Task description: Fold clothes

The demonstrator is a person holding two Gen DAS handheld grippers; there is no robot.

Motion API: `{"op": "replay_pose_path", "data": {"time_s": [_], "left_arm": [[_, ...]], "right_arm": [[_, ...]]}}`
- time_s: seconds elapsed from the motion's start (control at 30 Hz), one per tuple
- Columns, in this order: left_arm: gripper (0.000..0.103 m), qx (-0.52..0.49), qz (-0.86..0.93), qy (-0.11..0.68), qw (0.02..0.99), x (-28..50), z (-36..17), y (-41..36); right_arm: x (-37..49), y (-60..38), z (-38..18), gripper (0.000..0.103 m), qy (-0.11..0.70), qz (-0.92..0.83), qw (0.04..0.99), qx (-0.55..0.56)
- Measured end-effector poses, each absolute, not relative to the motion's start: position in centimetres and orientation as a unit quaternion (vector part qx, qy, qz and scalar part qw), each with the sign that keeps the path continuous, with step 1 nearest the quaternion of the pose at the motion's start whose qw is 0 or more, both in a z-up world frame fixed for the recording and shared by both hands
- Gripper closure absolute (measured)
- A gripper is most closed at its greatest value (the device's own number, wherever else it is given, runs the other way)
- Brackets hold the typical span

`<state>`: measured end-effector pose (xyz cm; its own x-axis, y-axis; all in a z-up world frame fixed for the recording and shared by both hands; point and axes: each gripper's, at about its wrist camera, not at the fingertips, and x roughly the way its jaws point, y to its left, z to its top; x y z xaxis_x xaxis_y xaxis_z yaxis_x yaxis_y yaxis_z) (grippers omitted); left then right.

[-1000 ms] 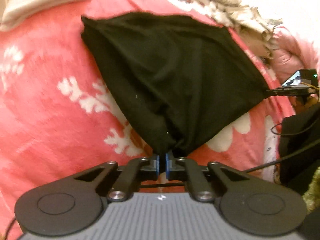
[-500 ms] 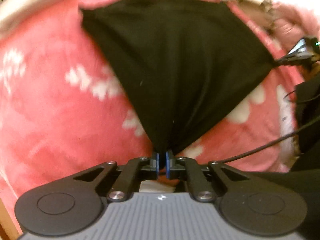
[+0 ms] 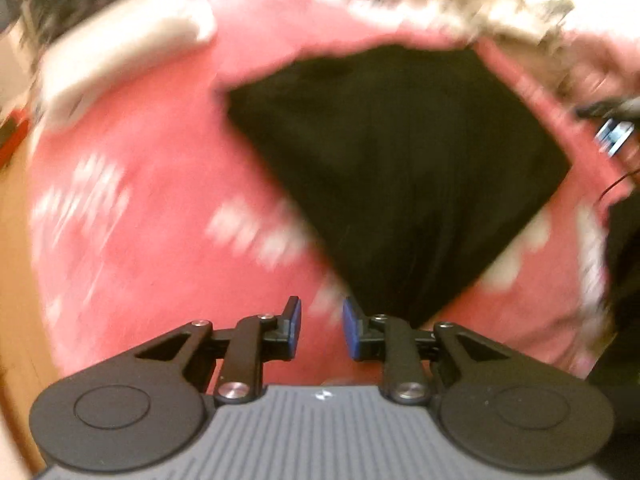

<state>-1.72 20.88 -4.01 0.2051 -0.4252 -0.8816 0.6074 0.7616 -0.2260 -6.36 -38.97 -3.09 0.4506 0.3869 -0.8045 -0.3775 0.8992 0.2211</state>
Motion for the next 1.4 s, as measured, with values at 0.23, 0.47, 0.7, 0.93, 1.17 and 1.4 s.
{"op": "replay_pose_path", "data": {"time_s": [0.23, 0.47, 0.7, 0.93, 1.17, 1.4], "left_arm": [[0.094, 0.146, -0.359, 0.536, 0.75, -2.0, -8.7, 18.0], [0.079, 0.114, -0.307, 0.529, 0.783, 0.1, -4.5, 20.9], [0.077, 0.128, -0.392, 0.485, 0.771, 2.5, -7.0, 14.7], [0.063, 0.072, -0.268, 0.514, 0.812, 4.7, -6.2, 22.8], [0.061, 0.056, -0.347, 0.455, 0.818, 5.9, -3.5, 18.1], [0.08, 0.008, -0.286, 0.497, 0.819, 9.7, -7.4, 20.2]], "right_arm": [[-5.1, -30.9, -7.0, 0.093, 0.468, 0.338, 0.806, -0.133], [-5.6, -35.2, -5.7, 0.092, 0.493, 0.26, 0.817, -0.148], [-2.5, -27.4, -5.7, 0.093, 0.409, 0.373, 0.816, -0.168], [-0.1, -33.2, -7.1, 0.095, 0.476, 0.319, 0.804, -0.16], [2.2, -30.3, -3.3, 0.091, 0.414, 0.357, 0.831, -0.098], [7.1, -29.4, -8.9, 0.096, 0.44, 0.315, 0.837, -0.08]]}}
